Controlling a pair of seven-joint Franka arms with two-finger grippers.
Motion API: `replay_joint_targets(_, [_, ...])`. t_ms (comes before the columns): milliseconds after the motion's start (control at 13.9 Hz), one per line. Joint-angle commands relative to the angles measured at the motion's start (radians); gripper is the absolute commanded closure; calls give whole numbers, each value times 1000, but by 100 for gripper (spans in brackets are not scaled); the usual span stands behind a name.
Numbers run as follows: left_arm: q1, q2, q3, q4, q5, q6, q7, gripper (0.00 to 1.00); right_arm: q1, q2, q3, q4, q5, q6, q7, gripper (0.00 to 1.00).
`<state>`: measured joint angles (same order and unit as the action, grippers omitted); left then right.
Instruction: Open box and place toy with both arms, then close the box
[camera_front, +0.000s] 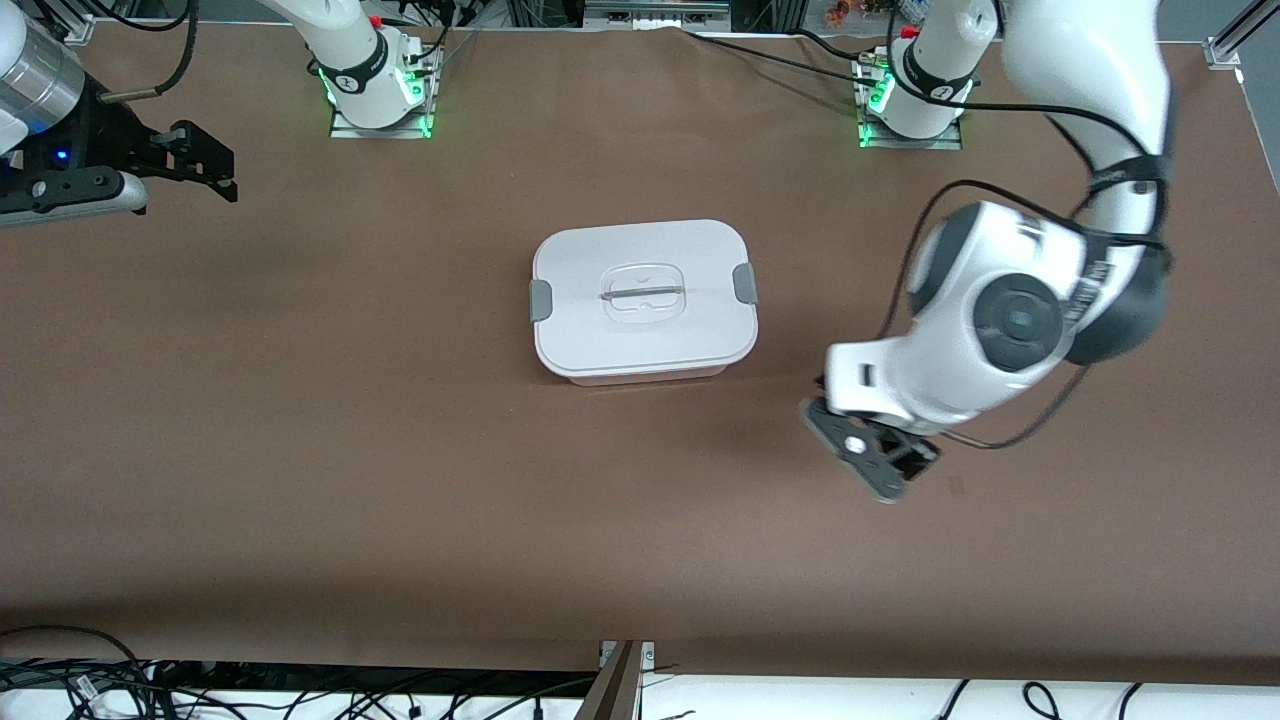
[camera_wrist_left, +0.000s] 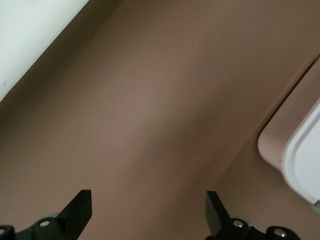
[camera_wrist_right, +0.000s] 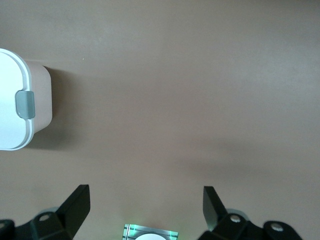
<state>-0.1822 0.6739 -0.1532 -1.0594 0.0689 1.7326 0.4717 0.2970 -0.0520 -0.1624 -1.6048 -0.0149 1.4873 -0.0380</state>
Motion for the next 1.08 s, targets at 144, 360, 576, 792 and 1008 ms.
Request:
replay_joint_targets(144, [16,-111,162,-7,-12,-54,-18,0,7,20,-2,23,-13,-9,10,0])
replay_joint_targets(360, [104,-265,172,-149,-12,-73,-105,0,4,27,-5,28,-11,16,6,0])
replay_joint_targets(576, [142,-429,173,-310,-18,-109,-240,0,5,27,-5,28,-10,16,7,0])
replay_joint_targets(792, [168,-528,173,-386,-21,-195,-317,0,4,27,-6,28,-10,16,7,0])
replay_joint_targets(1008, [202,-537,173,-404,-78,-226,-332,0,4,27,-6,28,-2,16,18,0])
